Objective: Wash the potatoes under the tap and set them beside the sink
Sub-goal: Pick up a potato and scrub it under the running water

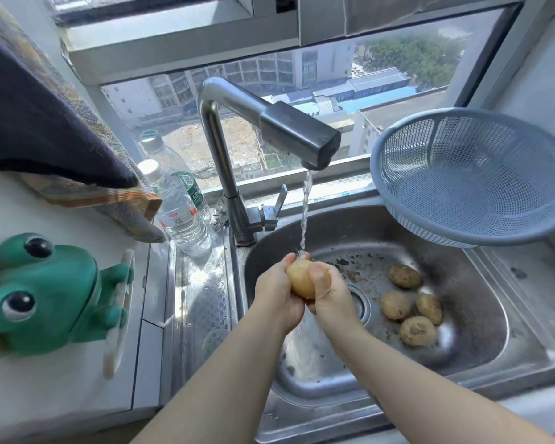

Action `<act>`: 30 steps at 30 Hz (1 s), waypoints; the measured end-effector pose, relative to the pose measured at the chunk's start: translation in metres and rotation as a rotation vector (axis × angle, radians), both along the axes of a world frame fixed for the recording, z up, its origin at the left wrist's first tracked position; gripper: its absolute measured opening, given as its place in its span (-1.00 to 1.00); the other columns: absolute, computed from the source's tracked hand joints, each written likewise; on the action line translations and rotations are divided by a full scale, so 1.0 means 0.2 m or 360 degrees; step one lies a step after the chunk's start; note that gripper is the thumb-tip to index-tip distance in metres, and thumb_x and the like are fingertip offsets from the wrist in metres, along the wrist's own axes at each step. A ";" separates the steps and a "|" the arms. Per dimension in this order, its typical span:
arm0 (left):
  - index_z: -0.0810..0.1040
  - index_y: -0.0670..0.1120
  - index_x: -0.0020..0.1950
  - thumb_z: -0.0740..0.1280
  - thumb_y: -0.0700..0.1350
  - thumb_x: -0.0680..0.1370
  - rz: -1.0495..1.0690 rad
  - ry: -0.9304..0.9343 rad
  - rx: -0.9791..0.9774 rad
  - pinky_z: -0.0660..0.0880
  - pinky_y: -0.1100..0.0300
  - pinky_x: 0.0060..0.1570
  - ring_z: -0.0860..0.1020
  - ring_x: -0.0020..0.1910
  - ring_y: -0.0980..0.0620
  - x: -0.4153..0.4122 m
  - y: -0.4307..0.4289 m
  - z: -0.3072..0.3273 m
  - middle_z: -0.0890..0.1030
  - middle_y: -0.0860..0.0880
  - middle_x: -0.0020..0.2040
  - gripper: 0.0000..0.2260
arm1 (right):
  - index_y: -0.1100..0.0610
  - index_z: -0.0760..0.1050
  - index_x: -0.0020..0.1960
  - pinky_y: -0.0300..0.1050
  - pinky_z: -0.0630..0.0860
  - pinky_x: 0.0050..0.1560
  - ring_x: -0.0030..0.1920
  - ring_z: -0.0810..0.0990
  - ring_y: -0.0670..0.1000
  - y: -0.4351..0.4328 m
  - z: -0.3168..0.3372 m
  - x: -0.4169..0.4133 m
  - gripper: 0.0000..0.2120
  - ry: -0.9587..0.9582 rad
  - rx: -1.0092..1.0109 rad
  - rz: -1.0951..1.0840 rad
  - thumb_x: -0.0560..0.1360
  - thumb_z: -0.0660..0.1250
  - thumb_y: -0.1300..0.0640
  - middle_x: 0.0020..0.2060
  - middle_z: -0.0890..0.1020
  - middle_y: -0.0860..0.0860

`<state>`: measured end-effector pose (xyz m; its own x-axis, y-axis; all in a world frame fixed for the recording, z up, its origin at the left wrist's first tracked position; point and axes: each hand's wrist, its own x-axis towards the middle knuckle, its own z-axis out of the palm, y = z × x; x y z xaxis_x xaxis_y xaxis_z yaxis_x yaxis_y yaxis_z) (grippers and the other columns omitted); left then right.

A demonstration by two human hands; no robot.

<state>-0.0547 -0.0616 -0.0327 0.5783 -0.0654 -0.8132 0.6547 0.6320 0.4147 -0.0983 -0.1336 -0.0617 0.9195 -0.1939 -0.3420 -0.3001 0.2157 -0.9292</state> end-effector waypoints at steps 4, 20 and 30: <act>0.47 -0.02 0.21 0.16 -0.16 0.62 -0.0205 -0.0349 0.0351 0.35 0.20 -0.43 0.50 -0.28 -0.01 -0.09 0.00 -0.02 0.56 -0.07 -0.05 -0.80 | 0.13 0.49 -0.06 -0.22 0.28 -0.45 -0.48 0.33 -0.08 0.02 0.03 0.03 -0.71 0.0372 0.0343 -0.0077 0.61 0.13 -0.06 -0.38 0.42 0.05; 0.55 -0.06 -0.20 0.25 -0.21 0.55 -0.0133 0.0176 0.0184 0.56 0.00 -0.40 0.56 -0.30 -0.15 0.06 0.06 -0.05 0.55 -0.18 -0.18 -0.84 | -0.28 0.20 0.29 -0.25 0.33 0.22 0.07 0.44 -0.14 -0.08 0.06 -0.05 -0.58 -0.0260 -0.0861 0.0805 0.56 0.25 0.08 0.13 0.36 -0.04; 0.49 0.00 0.16 0.23 -0.04 0.56 -0.0444 -0.0582 0.0583 0.50 0.12 -0.17 0.53 -0.14 -0.02 -0.12 0.03 0.03 0.57 -0.10 -0.02 -0.80 | 0.14 0.42 -0.09 -0.30 0.12 -0.55 -0.63 0.23 -0.08 -0.10 0.12 0.08 -0.55 0.0597 0.0153 0.0385 0.59 0.01 -0.22 -0.50 0.39 0.08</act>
